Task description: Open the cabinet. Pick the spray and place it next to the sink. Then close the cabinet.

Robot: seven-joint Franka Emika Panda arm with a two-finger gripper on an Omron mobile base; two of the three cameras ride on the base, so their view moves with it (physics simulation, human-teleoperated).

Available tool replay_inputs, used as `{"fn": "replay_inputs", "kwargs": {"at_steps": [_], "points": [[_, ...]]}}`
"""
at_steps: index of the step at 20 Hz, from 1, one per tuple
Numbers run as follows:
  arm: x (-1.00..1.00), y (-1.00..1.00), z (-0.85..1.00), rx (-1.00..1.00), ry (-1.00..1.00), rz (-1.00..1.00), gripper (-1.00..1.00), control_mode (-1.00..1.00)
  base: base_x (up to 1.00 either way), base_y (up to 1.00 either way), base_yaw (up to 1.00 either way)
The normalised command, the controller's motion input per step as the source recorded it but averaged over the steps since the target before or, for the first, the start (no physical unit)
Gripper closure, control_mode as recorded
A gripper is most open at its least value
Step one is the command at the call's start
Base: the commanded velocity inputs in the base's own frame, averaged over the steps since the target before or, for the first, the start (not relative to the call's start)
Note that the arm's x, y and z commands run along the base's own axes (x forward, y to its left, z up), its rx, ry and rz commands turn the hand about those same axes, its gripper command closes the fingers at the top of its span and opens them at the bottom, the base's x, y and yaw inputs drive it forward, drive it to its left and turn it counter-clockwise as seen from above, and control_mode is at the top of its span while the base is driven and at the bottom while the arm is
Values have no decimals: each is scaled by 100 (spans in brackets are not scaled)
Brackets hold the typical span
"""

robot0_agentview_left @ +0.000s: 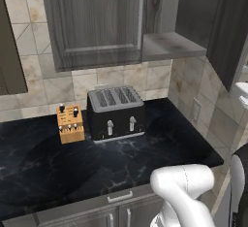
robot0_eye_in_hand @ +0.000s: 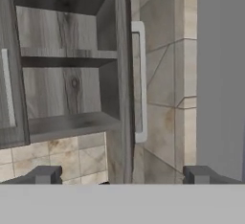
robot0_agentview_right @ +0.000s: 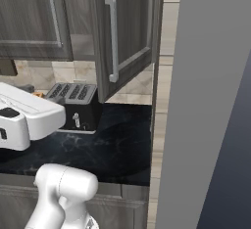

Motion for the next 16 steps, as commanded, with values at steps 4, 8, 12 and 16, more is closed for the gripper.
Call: {"fn": "replay_inputs", "kwargs": {"at_steps": [4,8,12,16], "points": [[26,0,-13,0,0,-12,-100,-100,0,0,0],[19,0,-15,0,-6,-12,-100,-100,0,0,0],[16,0,-25,0,-13,0,-100,-100,0,0,0],[16,0,-31,0,-17,0,-100,-100,0,0,0]]}}
